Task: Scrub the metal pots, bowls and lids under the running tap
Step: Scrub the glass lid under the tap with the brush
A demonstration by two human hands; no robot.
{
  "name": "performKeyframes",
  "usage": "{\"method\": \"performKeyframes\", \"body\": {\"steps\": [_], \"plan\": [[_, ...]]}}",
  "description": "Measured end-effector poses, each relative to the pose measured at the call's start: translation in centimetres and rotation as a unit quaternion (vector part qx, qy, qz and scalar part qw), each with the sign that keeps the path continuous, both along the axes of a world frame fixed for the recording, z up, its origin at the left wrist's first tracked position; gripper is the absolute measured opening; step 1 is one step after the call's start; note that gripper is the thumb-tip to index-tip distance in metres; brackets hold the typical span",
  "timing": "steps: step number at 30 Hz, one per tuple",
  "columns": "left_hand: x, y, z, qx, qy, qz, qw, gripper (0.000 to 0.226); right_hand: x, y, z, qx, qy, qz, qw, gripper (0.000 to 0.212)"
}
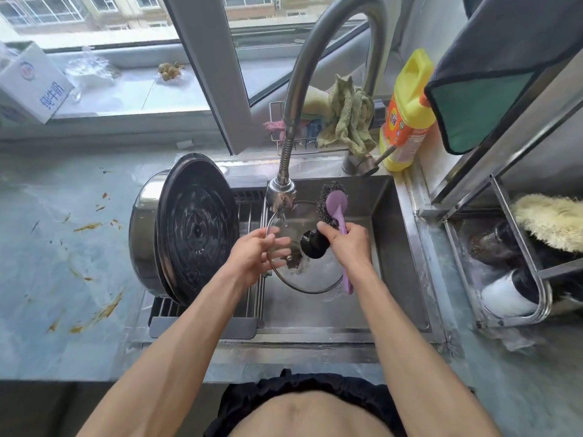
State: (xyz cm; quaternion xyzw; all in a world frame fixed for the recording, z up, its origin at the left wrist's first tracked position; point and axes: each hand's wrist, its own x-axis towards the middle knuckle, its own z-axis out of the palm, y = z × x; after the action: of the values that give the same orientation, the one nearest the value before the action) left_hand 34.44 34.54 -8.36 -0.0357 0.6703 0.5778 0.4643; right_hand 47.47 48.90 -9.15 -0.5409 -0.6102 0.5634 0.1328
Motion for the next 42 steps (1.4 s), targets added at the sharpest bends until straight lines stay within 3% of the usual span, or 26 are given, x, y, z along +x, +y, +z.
{"method": "performKeyframes", "body": {"steps": [6, 10, 16, 22, 28, 32, 35, 38, 42], "plan": [[1.3, -0.2, -2.0, 0.021, -0.084, 0.135, 0.987, 0.021, 2.3, 2.9, 0.3, -0.009, -0.016, -0.035, 0.999, 0.025], [1.4, 0.0, -2.2, 0.047, -0.106, 0.175, 0.978, 0.021, 4.1, 3.4, 0.5, -0.018, -0.023, -0.055, 0.998, 0.020], [2.0, -0.1, -1.4, 0.050, -0.090, 0.154, 0.983, 0.021, 4.9, 3.2, 0.1, -0.033, -0.036, -0.030, 0.998, 0.023], [1.8, -0.8, -0.7, 0.053, -0.017, 0.102, 0.993, 0.024, 5.3, 3.0, -0.2, -0.020, -0.062, 0.013, 0.998, 0.029], [1.2, -0.8, 0.5, 0.051, 0.023, 0.112, 0.992, 0.022, 5.4, 3.2, -0.7, 0.004, -0.071, 0.028, 0.997, 0.031], [1.1, 0.0, 1.4, 0.040, 0.086, 0.089, 0.991, 0.016, 5.4, 4.1, -0.4, 0.088, -0.185, 0.100, 0.974, 0.055], [1.4, 1.2, 2.2, 0.034, 0.135, 0.030, 0.990, 0.015, 5.0, 5.3, 0.5, 0.156, -0.281, 0.147, 0.935, 0.057], [1.6, 2.2, 2.5, 0.033, 0.115, 0.043, 0.992, 0.009, 3.3, 6.9, 2.0, 0.172, -0.280, 0.165, 0.930, 0.054], [1.4, 2.8, 2.4, 0.041, 0.014, 0.120, 0.992, 0.011, 0.1, 9.4, 3.7, 0.161, -0.286, 0.183, 0.927, 0.045]]}}
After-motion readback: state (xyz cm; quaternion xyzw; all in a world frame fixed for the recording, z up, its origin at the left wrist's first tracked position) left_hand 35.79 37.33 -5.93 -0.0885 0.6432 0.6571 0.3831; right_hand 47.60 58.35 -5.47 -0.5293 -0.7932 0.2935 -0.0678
